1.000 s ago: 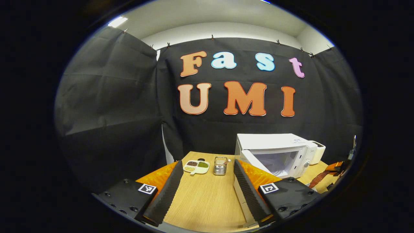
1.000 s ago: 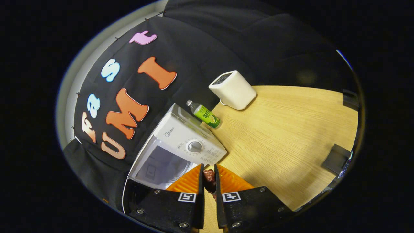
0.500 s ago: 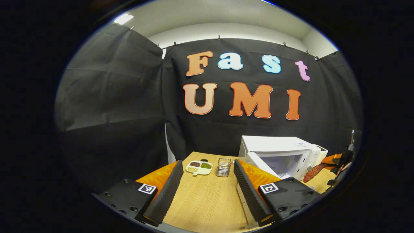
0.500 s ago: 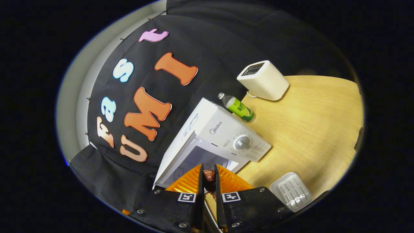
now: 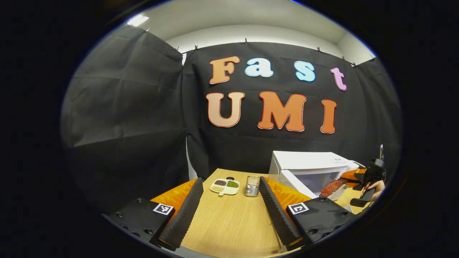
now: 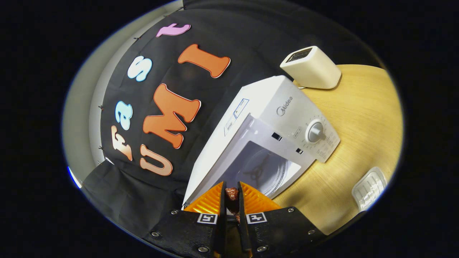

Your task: Open the microwave oven with the left hand, put the food in, and close the microwave oven.

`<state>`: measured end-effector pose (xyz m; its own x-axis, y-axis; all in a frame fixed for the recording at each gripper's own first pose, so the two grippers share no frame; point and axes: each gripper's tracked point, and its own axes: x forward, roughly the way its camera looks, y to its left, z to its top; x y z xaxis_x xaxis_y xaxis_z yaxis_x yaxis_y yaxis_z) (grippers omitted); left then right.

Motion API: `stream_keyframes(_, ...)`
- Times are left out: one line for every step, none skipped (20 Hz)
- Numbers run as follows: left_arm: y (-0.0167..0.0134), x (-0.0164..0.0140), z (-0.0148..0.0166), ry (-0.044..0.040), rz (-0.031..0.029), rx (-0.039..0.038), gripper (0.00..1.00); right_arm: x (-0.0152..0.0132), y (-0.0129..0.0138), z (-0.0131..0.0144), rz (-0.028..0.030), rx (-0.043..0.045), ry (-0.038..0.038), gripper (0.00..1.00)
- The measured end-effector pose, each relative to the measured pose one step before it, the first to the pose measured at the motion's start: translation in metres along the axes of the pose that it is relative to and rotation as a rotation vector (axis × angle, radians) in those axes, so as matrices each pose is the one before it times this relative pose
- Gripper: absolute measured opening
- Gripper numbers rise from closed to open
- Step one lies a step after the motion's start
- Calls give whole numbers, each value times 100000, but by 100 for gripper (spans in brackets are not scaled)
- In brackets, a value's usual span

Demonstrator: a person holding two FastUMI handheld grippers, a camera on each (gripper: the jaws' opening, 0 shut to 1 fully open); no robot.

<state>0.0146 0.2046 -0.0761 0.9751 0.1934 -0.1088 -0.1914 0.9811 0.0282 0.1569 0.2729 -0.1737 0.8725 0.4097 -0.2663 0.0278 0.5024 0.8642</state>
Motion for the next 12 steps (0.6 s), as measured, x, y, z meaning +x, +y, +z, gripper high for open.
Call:
stream_keyframes(293, 14, 83, 53, 134, 550, 100, 753, 231, -405, 79, 970, 315, 15)
stream_keyframes(233, -121, 86, -23, 111, 329, 100, 590, 195, -273, -80, 1137, 216, 15)
stream_keyframes(370, -115, 101, 13, 273, 273, 100, 737, 63, -222, -550, 1329, 291, 15)
stream_keyframes(401, -163, 52, 59, 527, 456, 100, 674, -35, -287, -919, 1180, -34, 15)
stream_keyframes(492, -85, -27, 75, 920, 545, 98, 712, 57, -160, -665, 802, -815, 15)
stream_keyframes(487, -36, -49, 273, 1139, 414, 98, 611, 227, -204, -343, 395, -712, 15)
stream_keyframes(499, -94, -103, 522, 999, 289, 98, 719, 72, -272, -270, 142, -433, 15)
stream_keyframes(486, -188, -178, 646, 872, 329, 98, 657, -47, -325, -605, 65, -323, 15)
stream_keyframes(490, -215, -156, 634, 1008, 467, 98, 749, -153, -412, -792, -32, -170, 15)
stream_keyframes(468, -127, 25, 335, 969, 298, 98, 571, -45, -486, -636, 55, 33, 15)
stream_keyframes(485, -178, -55, 122, 839, 317, 98, 640, -40, -589, -333, 198, 390, 15)
stream_keyframes(427, -182, 117, -84, 857, 483, 98, 703, -91, -446, -604, 716, -76, 15)
